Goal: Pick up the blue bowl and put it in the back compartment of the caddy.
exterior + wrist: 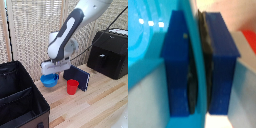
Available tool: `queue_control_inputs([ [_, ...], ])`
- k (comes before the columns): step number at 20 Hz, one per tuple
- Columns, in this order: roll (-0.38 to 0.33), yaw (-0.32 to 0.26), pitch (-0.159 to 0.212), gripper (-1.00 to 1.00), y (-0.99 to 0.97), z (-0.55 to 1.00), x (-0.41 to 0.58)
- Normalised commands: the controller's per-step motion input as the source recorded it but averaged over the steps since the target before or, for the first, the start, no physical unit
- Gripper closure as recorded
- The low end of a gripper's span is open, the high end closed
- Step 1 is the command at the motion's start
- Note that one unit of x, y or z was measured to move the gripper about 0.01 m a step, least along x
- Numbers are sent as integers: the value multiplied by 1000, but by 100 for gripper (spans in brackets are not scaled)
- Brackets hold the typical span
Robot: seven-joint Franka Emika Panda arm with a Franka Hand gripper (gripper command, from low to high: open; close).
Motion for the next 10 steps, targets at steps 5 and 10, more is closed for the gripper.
queue_control_inputs([
  [5,21,0,125,100,290,875,415],
  [10,42,0,103,100,493,889,367],
])
